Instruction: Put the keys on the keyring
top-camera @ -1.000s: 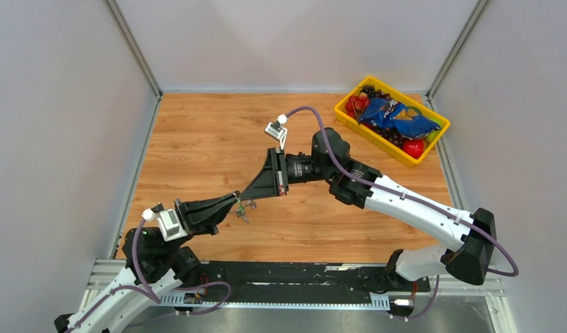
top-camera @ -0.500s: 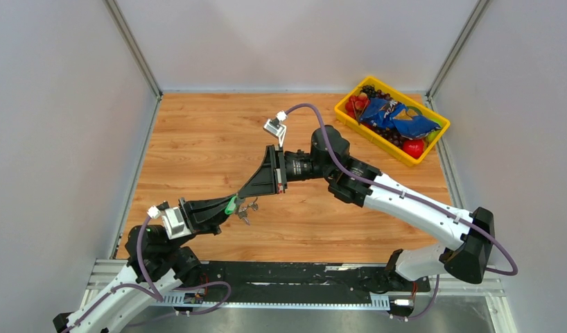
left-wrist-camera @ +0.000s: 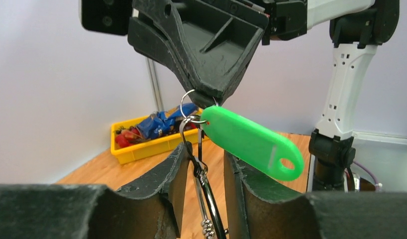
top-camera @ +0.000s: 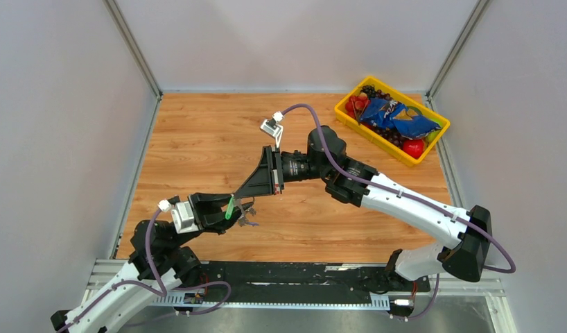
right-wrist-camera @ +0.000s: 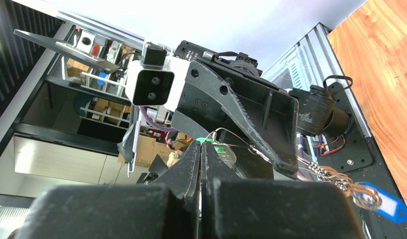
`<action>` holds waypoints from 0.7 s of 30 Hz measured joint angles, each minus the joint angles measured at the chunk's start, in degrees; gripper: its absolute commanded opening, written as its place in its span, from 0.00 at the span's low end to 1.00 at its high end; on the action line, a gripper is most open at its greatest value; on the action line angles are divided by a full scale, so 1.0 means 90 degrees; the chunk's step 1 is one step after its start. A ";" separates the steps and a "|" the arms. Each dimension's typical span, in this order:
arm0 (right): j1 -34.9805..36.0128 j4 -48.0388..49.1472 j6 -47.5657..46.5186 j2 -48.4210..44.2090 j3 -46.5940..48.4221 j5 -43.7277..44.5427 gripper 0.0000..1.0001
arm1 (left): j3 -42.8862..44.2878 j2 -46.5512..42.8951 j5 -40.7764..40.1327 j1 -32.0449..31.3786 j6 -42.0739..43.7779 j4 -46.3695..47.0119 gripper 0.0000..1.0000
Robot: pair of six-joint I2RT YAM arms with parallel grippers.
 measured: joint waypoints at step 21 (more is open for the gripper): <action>-0.0452 -0.0022 -0.0408 -0.0784 -0.0534 0.0143 0.00 | 0.0729 0.0833 -0.0733 -0.0053 -0.0141 -0.0850 0.00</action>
